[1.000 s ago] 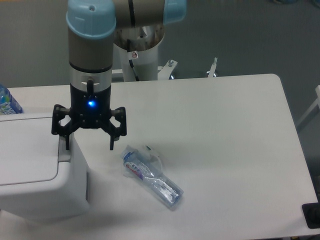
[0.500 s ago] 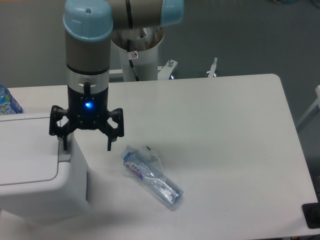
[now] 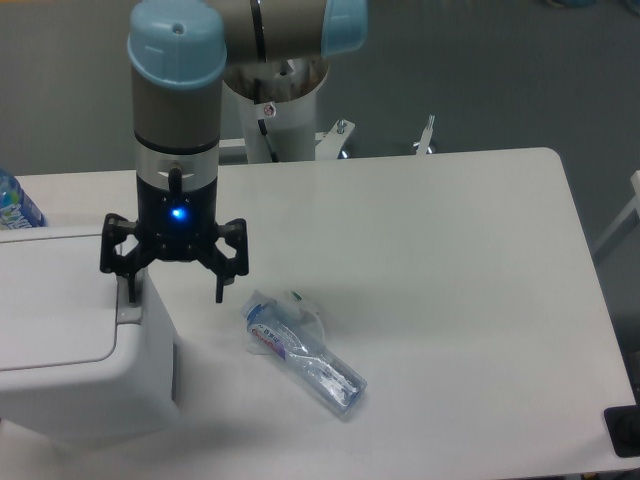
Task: Open the trash can
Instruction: 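Lower the gripper finger onto the lid edge and push it open, then raise the gripper away from the opened trash can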
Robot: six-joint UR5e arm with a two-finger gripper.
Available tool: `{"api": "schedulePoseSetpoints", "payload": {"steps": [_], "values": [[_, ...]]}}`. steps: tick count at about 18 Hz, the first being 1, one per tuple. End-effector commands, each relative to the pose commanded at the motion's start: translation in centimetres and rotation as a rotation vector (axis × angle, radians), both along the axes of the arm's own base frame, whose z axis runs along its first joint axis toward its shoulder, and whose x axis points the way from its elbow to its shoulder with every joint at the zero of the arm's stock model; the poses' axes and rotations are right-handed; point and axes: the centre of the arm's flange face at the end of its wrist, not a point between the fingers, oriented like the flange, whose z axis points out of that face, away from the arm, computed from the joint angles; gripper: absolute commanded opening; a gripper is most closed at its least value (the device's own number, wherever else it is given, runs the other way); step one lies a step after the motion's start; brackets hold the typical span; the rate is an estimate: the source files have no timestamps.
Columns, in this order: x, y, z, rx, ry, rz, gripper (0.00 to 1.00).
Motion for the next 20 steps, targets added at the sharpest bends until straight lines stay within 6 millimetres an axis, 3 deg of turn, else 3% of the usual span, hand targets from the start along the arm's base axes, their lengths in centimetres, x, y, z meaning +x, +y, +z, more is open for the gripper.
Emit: {"api": "schedulePoseSetpoints", "payload": {"steps": [13, 15, 17, 20], "values": [[-0.1, 0.2, -0.3, -0.005, 0.000, -0.002, 1.00], [-0.3, 0.2, 0.9, 0.015, 0.015, -0.003, 1.00], [-0.7, 0.3, 3.5, 0.055, 0.047, -0.006, 1.00], [-3.1, -0.8, 6.6, 0.054, 0.162, 0.048, 1.00]]}}
